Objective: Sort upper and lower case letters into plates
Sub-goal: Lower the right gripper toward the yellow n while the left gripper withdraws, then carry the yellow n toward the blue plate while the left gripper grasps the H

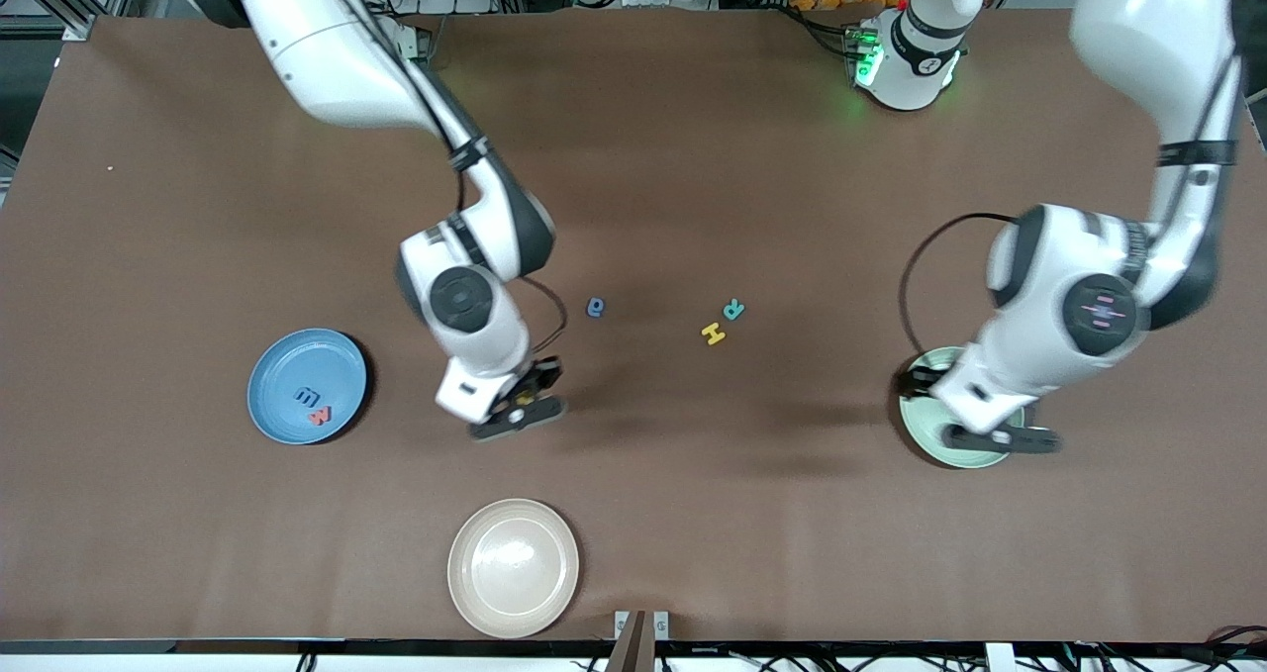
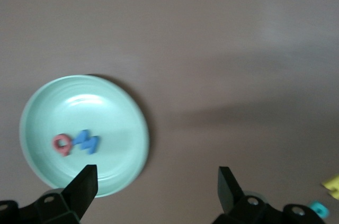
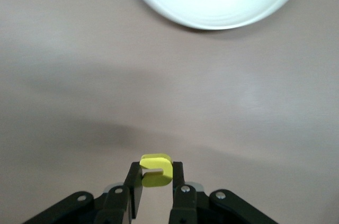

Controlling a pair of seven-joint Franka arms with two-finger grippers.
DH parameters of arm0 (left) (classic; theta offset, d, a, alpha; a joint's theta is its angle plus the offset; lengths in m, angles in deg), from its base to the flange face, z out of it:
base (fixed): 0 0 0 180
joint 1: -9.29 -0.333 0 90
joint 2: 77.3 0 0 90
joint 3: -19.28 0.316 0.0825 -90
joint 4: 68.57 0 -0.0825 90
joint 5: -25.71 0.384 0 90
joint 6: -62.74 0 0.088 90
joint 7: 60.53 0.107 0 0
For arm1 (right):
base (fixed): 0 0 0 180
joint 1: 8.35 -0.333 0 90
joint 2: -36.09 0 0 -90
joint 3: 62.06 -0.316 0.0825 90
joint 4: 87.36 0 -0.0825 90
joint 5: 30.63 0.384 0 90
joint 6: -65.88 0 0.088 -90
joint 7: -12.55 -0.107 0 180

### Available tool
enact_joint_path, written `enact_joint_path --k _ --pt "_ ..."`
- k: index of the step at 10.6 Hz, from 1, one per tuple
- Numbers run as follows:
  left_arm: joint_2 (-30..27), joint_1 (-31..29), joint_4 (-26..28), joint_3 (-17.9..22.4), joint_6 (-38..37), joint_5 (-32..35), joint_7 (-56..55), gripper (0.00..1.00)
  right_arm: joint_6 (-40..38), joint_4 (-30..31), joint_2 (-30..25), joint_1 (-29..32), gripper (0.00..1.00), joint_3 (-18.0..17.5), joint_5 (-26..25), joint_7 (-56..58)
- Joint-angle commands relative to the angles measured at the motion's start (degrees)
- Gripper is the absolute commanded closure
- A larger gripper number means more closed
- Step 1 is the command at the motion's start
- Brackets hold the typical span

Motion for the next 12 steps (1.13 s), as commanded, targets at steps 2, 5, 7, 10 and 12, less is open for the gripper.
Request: enact_joint_path --k 2,5,7,10,12 --pt "0.14 8.84 0.55 0.47 2.75 5.32 -0.01 0.00 -0.89 2.01 -1.73 9.63 1.00 -1.23 -0.58 8.70" --pt "2.16 9.57 3.09 -1.63 8.19 7.45 6.47 0.00 -3.08 2.19 -1.56 15.36 1.00 -1.31 -0.49 15.57" --pt "1.82 9.22 9.05 -4.09 14.77 7.36 6.58 0.00 -2.74 4.11 -1.47 16.78 1.00 -1.23 -0.49 16.29" --pt "4.69 10.09 16.01 -6.03 26.81 6.66 5.88 0.00 -2.65 4.48 -1.29 18.97 0.99 -1.23 -0.49 18.48" --pt "6.82 12.81 17.42 -5.95 31.31 7.27 5.70 0.00 -2.65 4.82 -1.12 19.76 0.99 -1.23 -0.49 19.19"
